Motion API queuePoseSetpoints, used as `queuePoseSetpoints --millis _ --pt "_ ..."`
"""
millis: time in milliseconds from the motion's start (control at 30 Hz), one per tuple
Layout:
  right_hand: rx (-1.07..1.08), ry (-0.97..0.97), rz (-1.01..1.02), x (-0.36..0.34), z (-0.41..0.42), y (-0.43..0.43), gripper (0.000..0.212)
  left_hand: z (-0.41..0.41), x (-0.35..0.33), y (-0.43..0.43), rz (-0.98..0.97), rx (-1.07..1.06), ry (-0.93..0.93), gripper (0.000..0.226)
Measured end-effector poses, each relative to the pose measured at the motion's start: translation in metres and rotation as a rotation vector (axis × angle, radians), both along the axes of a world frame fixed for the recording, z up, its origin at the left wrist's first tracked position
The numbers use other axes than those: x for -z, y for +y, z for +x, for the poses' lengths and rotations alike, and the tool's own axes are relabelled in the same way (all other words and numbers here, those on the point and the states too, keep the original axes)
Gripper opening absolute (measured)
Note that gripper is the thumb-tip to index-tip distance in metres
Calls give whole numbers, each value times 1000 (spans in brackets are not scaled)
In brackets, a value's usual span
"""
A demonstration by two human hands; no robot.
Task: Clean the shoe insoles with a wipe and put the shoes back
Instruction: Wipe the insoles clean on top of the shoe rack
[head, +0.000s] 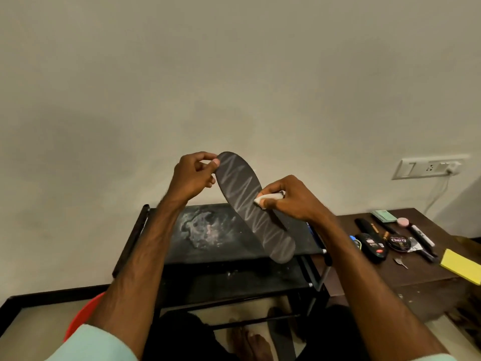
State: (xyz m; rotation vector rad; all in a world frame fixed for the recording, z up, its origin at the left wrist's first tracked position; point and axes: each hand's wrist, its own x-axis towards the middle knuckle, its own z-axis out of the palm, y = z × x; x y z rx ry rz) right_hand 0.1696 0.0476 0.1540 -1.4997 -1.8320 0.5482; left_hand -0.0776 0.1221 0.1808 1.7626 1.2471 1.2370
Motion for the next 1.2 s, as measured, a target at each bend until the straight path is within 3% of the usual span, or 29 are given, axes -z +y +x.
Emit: queuePoseSetpoints --millis 233,467,633,767,833,900,1000,1200 --pt "250 -123 382 44 6 49 15 24 96 16 -322 -221 -350 12" --pt "136 -100 189 111 -20 88 11 53 174 -6 -515 -246 -454 9" --pt "103 -99 73 141 -41 107 11 44 181 -7 -477 -303 -307 7" --pt "29 -154 88 148 -52 107 14 21 183 -5 -380 -306 185 14" --pt "-3 -184 114 150 -53 104 18 13 186 -5 -288 -311 419 35" --pt "-13 -196 116 152 -52 102 20 8 192 -1 -186 -246 618 74" --pt "-5 -157 108 155 -50 103 18 10 197 6 -136 -43 649 107" --pt "-122 -162 61 157 -54 110 20 7 204 20 -173 94 484 120"
